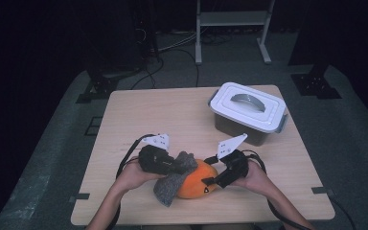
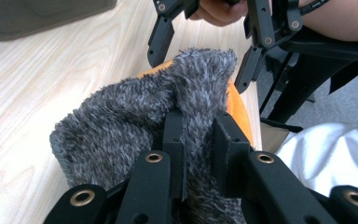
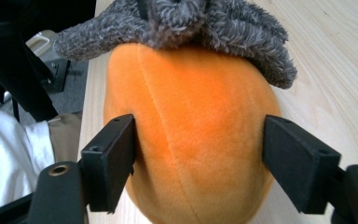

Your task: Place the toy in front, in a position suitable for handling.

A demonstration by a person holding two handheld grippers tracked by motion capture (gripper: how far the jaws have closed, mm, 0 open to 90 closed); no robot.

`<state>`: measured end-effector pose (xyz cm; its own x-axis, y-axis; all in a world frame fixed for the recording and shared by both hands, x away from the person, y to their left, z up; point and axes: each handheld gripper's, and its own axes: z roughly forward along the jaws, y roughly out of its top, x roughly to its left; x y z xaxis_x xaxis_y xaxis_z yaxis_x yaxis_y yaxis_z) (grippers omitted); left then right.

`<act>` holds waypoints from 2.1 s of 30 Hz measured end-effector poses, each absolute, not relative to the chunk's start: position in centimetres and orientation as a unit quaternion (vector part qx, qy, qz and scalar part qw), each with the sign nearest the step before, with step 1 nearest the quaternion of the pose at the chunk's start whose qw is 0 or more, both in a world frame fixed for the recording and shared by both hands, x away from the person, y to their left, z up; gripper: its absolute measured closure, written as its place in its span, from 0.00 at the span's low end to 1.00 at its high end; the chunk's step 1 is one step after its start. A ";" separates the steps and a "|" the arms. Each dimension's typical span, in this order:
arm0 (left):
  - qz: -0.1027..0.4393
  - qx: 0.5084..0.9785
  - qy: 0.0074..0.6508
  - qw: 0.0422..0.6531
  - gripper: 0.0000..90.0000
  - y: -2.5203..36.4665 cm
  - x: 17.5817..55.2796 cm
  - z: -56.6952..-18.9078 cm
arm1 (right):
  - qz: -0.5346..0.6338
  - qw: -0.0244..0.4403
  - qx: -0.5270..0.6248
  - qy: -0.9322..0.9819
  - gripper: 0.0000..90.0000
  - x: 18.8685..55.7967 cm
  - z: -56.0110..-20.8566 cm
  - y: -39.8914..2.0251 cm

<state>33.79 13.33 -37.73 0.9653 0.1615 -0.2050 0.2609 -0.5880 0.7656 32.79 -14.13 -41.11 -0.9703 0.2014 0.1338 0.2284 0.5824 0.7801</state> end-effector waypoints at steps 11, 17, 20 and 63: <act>-0.031 0.886 0.127 0.444 0.86 13.8 35.2 -35.2 | -0.463 -0.070 -0.089 -0.879 0.61 32.9 -39.2 -13.5; -0.057 0.885 0.144 0.440 0.86 14.3 35.3 -37.7 | -0.444 -0.067 -0.075 -0.890 0.58 32.4 -40.6 -14.5; -0.063 0.882 0.150 0.443 0.86 14.8 35.2 -38.3 | -0.439 -0.060 -0.082 -0.893 0.56 32.2 -40.9 -15.3; -0.061 0.882 0.129 0.450 0.85 14.2 34.5 -38.0 | -0.442 -0.060 -0.108 -0.889 0.53 31.5 -41.4 -14.8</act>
<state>34.54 14.18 -37.97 0.9595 0.1719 -0.2233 0.2817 -0.5619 0.7778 31.54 -14.77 -41.39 -0.9692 0.2459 -0.0110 0.1397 0.5863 0.7980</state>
